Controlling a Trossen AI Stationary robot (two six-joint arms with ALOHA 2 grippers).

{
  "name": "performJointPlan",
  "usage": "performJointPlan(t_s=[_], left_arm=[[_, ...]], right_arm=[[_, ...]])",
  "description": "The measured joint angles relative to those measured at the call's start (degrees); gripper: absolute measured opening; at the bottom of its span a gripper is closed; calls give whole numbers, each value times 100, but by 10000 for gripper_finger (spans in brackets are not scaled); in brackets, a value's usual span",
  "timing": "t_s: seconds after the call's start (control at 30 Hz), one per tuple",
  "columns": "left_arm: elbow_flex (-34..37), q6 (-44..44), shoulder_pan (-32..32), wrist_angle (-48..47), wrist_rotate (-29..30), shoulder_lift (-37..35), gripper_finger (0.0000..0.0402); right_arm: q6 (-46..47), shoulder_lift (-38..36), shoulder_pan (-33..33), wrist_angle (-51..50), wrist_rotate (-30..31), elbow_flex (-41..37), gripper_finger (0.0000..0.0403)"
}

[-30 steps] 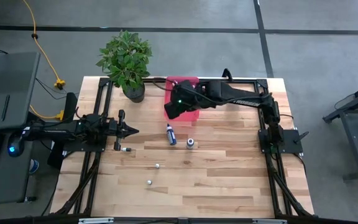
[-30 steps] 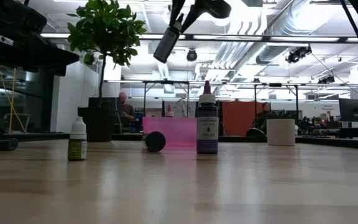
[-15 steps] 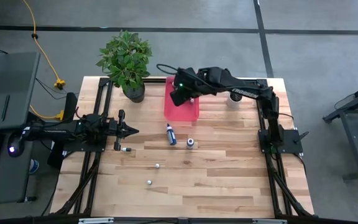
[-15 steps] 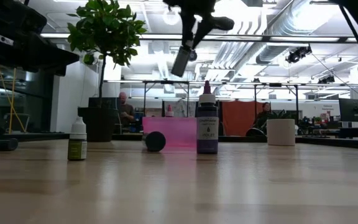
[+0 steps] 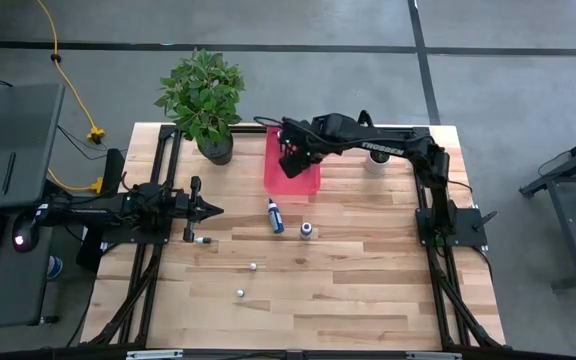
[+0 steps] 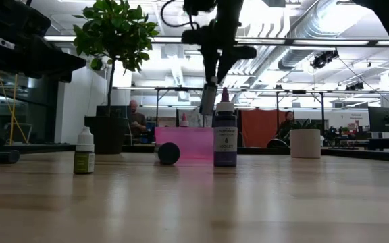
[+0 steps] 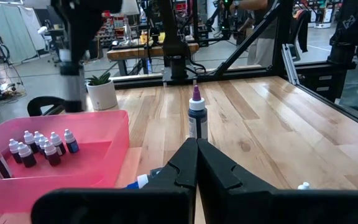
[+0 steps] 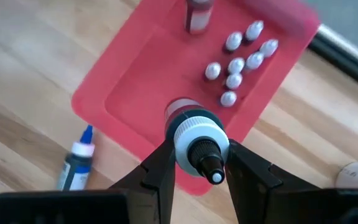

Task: Pick & Place food coloring
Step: Put the black food coloring bottle into the pink bin

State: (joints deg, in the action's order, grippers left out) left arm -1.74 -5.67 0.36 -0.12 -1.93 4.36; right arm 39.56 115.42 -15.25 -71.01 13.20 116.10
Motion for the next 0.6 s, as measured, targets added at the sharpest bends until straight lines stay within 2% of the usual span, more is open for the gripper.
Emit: performJointPlan(t_s=[0.23, 0.37, 0.6], left_arm=[[-2, 0, 0, 0, 0, 1, 0], [-2, -2, 0, 0, 0, 2, 0], [-2, -2, -2, 0, 0, 1, 0]], right_arm=[[-232, 2, -135, 362, -216, -715, 114], [-441, 3, -228, 492, -99, -1052, 115], [-1326, 7, -317, 875, 37, -1420, 116]])
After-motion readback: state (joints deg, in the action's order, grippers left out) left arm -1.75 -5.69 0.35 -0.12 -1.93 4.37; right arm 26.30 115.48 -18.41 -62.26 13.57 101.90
